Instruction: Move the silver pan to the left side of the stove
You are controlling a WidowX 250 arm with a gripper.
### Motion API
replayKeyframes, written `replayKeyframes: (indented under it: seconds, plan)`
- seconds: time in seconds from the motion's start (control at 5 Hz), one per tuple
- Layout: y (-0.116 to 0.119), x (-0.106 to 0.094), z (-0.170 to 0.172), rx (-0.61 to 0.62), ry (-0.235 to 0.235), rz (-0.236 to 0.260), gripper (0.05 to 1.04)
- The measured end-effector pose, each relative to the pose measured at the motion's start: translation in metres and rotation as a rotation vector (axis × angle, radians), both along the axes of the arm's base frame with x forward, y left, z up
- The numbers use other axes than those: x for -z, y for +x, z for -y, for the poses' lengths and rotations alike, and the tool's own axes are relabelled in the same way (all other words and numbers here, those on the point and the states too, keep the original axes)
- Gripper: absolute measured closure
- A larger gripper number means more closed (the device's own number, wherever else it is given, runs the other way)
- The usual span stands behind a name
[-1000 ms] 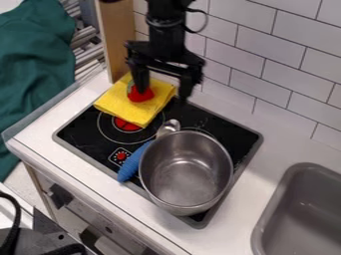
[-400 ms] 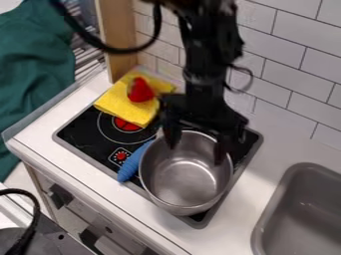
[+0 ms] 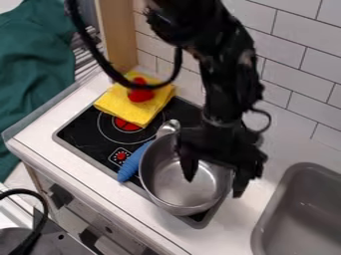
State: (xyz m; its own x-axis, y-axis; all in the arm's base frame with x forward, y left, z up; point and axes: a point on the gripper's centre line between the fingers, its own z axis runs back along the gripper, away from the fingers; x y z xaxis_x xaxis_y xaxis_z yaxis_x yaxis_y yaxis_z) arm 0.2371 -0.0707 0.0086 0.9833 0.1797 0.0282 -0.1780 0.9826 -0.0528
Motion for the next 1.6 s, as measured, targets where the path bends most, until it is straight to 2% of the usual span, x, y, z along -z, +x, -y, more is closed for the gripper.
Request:
replayKeyframes:
  seconds: [0.2, 0.4, 0.6, 0.8, 1.0, 1.2, 1.4, 1.6]
  plan:
    - [-0.005, 0.017, 0.002, -0.028, 0.027, -0.014, 0.075]
    - [-0.002, 0.031, 0.001, -0.029, 0.059, 0.027, 0.123]
    - [0.002, 0.036, -0.003, 0.005, 0.090, 0.106, 0.410]
    - [0.002, 0.035, -0.005, 0.051, 0.110, 0.121, 0.719]
    - [0.005, 0.014, -0.006, 0.123, 0.117, 0.157, 0.934]
    - [0.007, -0.012, -0.006, 0.191, 0.152, 0.214, 1.024]
    - [0.009, -0.040, -0.016, 0.190, 0.144, 0.240, 1.028]
    - [0.012, -0.045, -0.062, 0.078, 0.146, 0.215, 1.028]
